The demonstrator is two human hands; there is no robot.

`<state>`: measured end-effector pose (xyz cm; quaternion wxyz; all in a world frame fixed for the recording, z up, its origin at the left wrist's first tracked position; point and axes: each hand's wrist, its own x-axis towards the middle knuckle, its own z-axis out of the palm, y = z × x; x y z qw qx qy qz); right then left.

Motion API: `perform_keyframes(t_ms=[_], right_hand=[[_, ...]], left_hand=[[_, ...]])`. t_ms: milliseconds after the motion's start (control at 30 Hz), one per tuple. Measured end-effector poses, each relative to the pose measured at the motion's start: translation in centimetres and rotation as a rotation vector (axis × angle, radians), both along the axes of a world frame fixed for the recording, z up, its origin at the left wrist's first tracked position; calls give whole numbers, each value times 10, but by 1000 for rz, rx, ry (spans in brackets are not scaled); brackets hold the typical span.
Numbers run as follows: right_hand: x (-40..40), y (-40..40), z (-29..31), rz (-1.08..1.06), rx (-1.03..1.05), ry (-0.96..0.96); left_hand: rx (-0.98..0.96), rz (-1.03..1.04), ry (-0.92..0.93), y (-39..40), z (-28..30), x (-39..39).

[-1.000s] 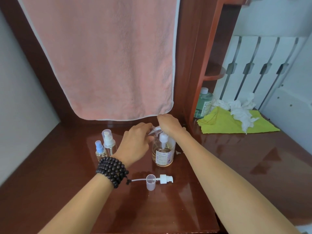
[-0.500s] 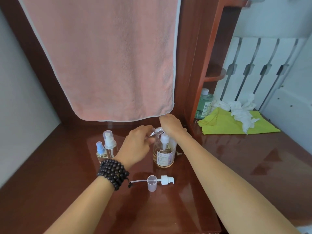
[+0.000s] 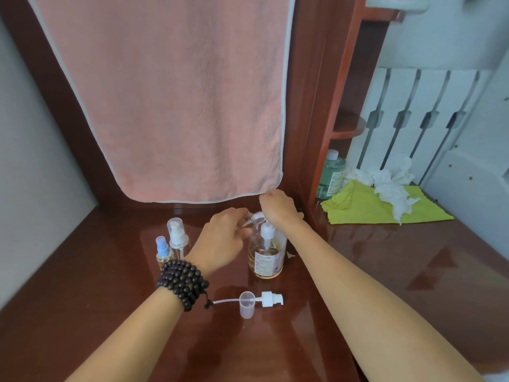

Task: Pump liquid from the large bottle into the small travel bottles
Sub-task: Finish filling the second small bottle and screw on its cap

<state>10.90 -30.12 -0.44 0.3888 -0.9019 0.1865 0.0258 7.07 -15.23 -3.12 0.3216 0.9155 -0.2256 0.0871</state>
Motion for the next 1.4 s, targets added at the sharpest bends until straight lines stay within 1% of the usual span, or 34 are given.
perform_keyframes(t_ms=[67,133,300,433,600,733,967,1067,1167,1267,1400], right_hand=[[3,0,0,25,-25,-45],[5,2,-5,33,-37,-9],[-1,3,-12,-36,-10,58],[-4,4,-8,-11,-7,78],[-2,1,1,25,32,0],[2,5,-9,7,64,36],[-2,4,-10,-17,24,113],[-4,1,-3,4,37,66],[-2,0,-1,10,12,35],[0,-1,-9,9,18,65],[1,5,-16,-29,5,114]], left_hand=[[8,4,-6,0,2,1],[2,8,-7,-1,-2,0],[13,9,9,-5,-13,-4],[33,14,-4,-4,-11,-5],[26,-6,-6,-2,3,-3],[47,5,-17,-3,-4,-3],[71,20,-18,-7,-8,-7],[48,5,-9,-2,-1,-5],[73,10,-25,-4,4,-4],[109,28,-21,-7,1,-6],[94,30,-19,-8,-9,-8]])
